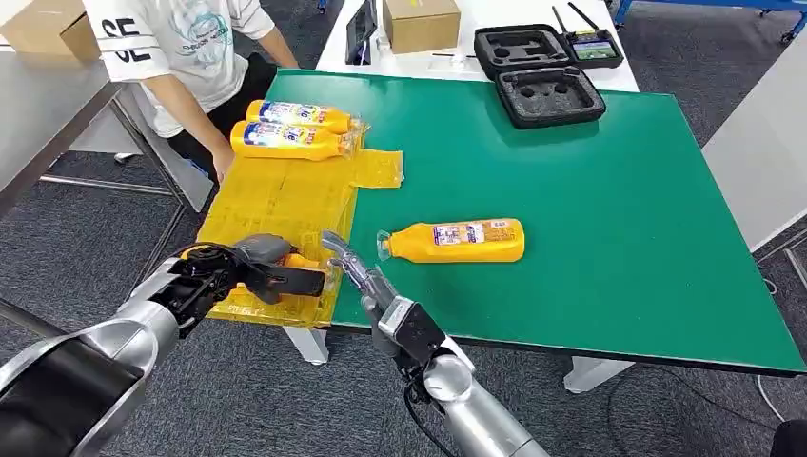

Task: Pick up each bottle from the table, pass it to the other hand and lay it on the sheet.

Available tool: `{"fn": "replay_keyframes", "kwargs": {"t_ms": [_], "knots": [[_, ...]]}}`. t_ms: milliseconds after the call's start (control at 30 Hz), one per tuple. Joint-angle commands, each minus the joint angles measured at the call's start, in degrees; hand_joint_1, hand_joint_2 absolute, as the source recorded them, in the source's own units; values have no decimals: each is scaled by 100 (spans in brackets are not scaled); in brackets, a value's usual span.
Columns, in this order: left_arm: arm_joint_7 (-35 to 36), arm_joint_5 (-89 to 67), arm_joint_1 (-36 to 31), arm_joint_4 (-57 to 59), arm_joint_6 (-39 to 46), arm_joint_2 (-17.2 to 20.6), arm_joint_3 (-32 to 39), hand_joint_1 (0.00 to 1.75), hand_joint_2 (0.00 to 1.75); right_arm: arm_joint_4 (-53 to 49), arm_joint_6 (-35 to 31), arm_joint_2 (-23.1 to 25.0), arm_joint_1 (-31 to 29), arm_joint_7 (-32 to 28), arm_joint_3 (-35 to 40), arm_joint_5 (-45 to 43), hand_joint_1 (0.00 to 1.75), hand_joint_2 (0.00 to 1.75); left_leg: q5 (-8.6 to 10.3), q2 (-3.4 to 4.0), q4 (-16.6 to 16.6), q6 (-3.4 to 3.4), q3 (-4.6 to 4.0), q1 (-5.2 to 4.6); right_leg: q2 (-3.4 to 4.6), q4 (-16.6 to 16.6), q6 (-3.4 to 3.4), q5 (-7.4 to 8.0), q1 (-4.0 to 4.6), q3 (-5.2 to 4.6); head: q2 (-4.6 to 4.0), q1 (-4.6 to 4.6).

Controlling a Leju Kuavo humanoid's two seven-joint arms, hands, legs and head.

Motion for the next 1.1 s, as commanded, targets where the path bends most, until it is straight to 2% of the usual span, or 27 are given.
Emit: {"fn": "replay_keyframes", "kwargs": {"t_ms": [33, 167, 200, 433, 600, 800, 1100], "knots": [[34, 13, 105, 355, -8, -112, -187, 2, 175, 378, 30, -117, -272, 44, 134, -7, 0, 0, 3, 7, -6, -4, 13, 2, 7, -7, -6, 5, 3, 12, 0, -2], [34, 13, 105, 355, -8, -112, -187, 0, 175, 378, 30, -117, -272, 44, 134, -7, 0, 0, 7, 9, -10, -3, 18, 6, 9, -15, -7, 9, 7, 18, 0, -2], [26, 56, 111, 357, -15, -116, -146, 0, 0, 390, 17, -116, -271, 50, 140, 3, 0, 0, 6, 6, -9, -1, 17, 4, 7, -11, -5, 6, 3, 18, 0, -2], [-128, 192, 123, 349, -73, -125, -36, 0, 0, 423, -2, -118, -272, 58, 142, 20, 0, 0, 4, 6, -4, -1, 16, 6, 6, -7, -5, 5, 6, 17, 0, 0], [-513, 789, 77, 407, -919, -42, 417, 0, 0, 606, -14, -77, -363, 32, 158, 39, 0, 0, 5, 10, -4, -1, 16, 3, 10, -6, -4, 6, 3, 15, 0, -2], [-833, 1299, 73, 400, -1354, -8, 828, 0, 0, 552, -105, -83, -325, 55, 196, 135, 0, 0, 8, 15, -8, -4, 21, 7, 15, -11, -9, 12, 5, 20, 0, 0], [-1001, 1313, 50, 341, -1444, 68, 801, 0, 0, 518, -125, -98, -277, 104, 164, 129, 0, 0, 8, 5, -4, 4, 19, 2, 3, -4, -3, 4, -1, 20, 0, -2]]}}
